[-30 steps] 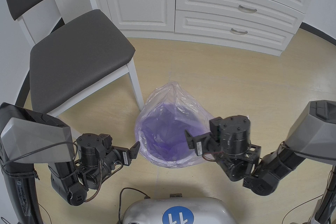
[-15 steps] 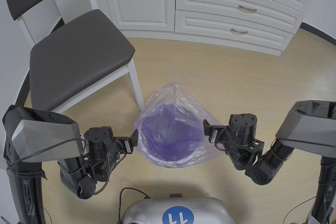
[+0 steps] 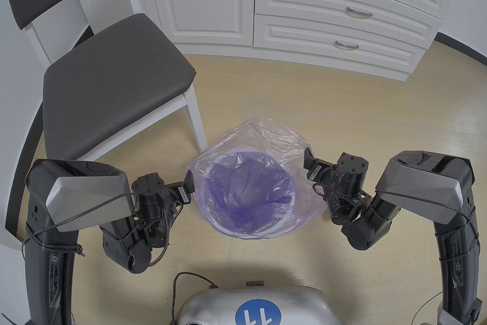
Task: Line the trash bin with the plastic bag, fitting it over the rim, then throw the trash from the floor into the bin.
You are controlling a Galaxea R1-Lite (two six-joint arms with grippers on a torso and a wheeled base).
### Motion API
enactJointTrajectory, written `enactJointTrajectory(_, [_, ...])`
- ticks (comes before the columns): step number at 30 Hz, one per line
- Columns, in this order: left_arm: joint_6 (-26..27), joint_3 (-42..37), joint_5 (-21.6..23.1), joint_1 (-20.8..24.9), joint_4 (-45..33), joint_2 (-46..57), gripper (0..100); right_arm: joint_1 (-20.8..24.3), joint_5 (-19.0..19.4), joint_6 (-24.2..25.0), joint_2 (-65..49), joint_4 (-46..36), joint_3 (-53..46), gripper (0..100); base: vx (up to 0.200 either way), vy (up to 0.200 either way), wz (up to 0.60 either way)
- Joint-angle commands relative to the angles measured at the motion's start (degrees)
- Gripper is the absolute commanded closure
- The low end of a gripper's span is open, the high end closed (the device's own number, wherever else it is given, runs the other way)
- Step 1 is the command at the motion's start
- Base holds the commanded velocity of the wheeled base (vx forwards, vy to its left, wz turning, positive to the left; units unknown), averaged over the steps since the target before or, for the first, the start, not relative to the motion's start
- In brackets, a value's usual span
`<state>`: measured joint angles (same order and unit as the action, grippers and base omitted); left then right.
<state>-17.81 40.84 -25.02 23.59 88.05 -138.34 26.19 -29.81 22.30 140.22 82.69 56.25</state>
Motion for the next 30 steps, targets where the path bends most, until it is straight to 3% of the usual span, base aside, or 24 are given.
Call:
enactJointTrajectory(1, [-0.7,2.2,-0.5,-0.6,0.0,-1.8,0,-0.9,0.3,0.8,2.0,1.6,1.0,0,0.000,0.000,0.00])
enactJointTrajectory(6, [-1.4,2.4,-0.6,-0.5,0.0,-1.7,0,-0.8,1.9,3.2,2.9,2.3,1.5,0,0.000,0.000,0.00])
enactJointTrajectory(30, [-1.5,4.0,-0.6,-1.1,0.1,-6.8,0,-2.8,3.7,3.4,9.6,1.8,4.5,0,0.000,0.000,0.00])
